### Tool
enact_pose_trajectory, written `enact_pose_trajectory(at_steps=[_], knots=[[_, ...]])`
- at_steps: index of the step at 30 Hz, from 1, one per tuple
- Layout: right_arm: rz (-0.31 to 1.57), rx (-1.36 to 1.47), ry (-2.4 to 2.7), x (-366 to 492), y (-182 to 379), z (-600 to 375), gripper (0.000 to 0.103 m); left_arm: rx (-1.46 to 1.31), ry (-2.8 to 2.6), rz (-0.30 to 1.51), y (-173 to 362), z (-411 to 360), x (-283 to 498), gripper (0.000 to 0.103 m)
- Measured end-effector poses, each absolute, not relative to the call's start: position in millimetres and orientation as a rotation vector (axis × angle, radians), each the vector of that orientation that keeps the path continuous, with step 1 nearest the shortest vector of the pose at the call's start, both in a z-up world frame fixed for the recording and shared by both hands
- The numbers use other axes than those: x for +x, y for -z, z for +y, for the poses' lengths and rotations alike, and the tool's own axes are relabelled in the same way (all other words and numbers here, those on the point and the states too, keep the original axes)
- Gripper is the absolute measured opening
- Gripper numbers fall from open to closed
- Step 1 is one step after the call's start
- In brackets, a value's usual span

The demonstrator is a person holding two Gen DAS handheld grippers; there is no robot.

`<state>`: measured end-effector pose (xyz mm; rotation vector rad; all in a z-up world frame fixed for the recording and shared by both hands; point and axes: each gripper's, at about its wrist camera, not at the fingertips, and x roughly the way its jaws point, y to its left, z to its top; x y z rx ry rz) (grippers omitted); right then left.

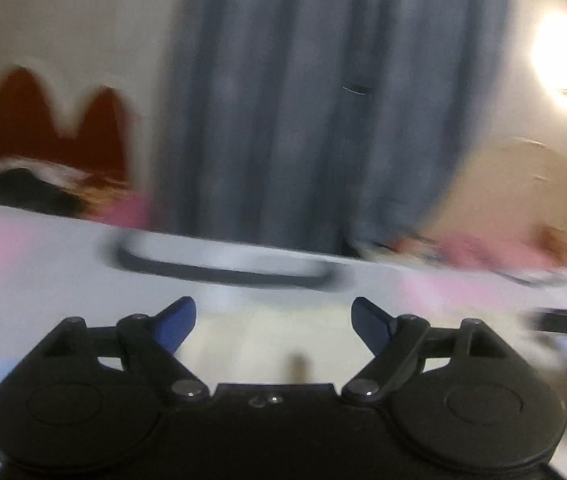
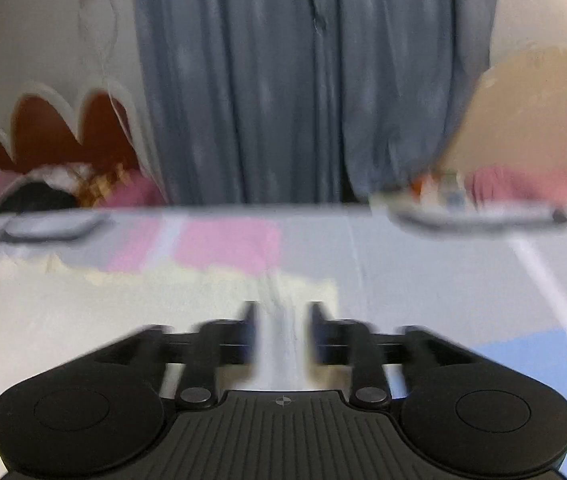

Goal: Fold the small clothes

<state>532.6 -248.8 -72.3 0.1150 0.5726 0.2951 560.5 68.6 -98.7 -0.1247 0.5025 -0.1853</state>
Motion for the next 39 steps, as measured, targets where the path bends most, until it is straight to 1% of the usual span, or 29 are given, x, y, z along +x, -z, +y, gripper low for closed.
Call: enact_pose_trajectory(at_steps=[2,4,5,6,7,8,12,14,15,17,18,21,23,25,29,31,32,35,37,39], knots=[[0.618,0.105,-0.387,537,74,-218,0.038,-0.084,0.302,0.556,103,31,564,0.075],[0.642,0.075,-0.488,539,82,-184,0.038,-0.006,0.346,0.588,114,1,569,0.075],[0.652,0.043,-0.525,540,87,-170,0.038,0.011,0.336,0.616,122,-6,573,0.072],[0.660,-0.006,-0.527,539,91,-159,0.035,0.033,0.318,0.643,130,-6,578,0.074],[0.655,-0.057,-0.507,537,94,-153,0.035,0.070,0.296,0.629,135,-2,577,0.075],[0.646,-0.065,-0.492,538,95,-160,0.035,0.094,0.267,0.602,137,7,573,0.079],[0.685,-0.006,-0.243,550,100,-232,0.035,0.039,0.160,0.603,136,53,566,0.079],[0.704,0.020,-0.266,549,98,-247,0.034,-0.003,0.143,0.603,128,58,561,0.075],[0.704,0.006,-0.258,546,92,-243,0.035,0.014,0.131,0.588,121,51,553,0.075],[0.650,0.002,-0.301,528,74,-235,0.035,0.011,0.197,0.549,111,33,533,0.079],[0.629,0.008,-0.351,516,69,-226,0.035,0.014,0.227,0.546,112,22,527,0.079],[0.653,-0.054,-0.442,490,76,-196,0.035,0.058,0.290,0.589,123,-13,511,0.079],[0.668,-0.117,-0.463,481,89,-181,0.035,0.110,0.284,0.610,134,-20,504,0.080],[0.645,-0.145,-0.439,477,96,-187,0.035,0.106,0.273,0.607,132,-10,499,0.080],[0.680,-0.087,-0.282,479,99,-238,0.035,0.067,0.200,0.616,133,32,491,0.081],[0.699,-0.082,-0.282,476,95,-235,0.035,0.097,0.188,0.624,128,31,490,0.078],[0.696,-0.105,-0.278,473,89,-227,0.035,0.108,0.178,0.622,123,25,487,0.072],[0.625,-0.097,-0.379,449,69,-203,0.035,0.067,0.245,0.588,112,10,479,0.074],[0.648,-0.124,-0.442,437,72,-179,0.035,0.088,0.296,0.626,120,-9,476,0.077],[0.710,-0.166,-0.471,432,88,-162,0.035,0.175,0.297,0.676,137,-27,473,0.081]])
